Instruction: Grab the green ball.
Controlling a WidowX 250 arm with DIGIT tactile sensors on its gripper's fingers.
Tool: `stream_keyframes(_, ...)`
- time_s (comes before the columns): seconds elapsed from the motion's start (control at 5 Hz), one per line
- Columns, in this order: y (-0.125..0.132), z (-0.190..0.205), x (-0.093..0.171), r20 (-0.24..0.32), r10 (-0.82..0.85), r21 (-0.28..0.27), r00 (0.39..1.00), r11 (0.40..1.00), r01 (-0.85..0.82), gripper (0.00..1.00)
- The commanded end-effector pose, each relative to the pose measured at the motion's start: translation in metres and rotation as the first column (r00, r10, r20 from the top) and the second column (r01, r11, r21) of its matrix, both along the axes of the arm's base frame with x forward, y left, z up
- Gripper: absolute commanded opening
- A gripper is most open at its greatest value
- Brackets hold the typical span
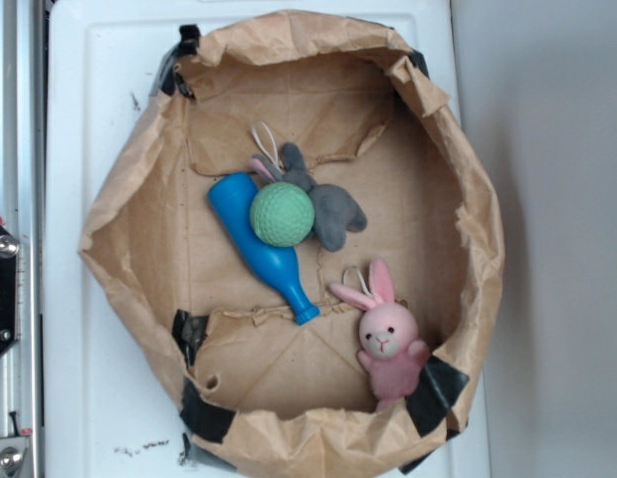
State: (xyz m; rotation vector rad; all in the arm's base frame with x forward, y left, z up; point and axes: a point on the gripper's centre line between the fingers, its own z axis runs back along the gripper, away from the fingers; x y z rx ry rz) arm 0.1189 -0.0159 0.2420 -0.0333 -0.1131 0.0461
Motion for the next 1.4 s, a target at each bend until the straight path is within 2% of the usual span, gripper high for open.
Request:
stream_keyframes(0.0,0.000,0.000,0.000,0.000,0.000,0.000,1.000,1.000,0.000,1.00)
stream_keyframes(0.4,0.021,-0.005,0.094,0.075,0.097,0.045,0.992,0.994,-0.101,1.00)
stream_keyframes(0.6,0.036,-0.020,0.131,0.140,0.058,0.097,0.988,0.993,-0.072,1.00)
stream_keyframes(0.8,0.052,-0.052,0.158,0.136,-0.012,0.132,0.991,0.991,-0.006,1.00)
stream_keyframes(1.2,0.052,-0.052,0.158,0.136,-0.012,0.132,0.991,0.991,-0.006,1.00)
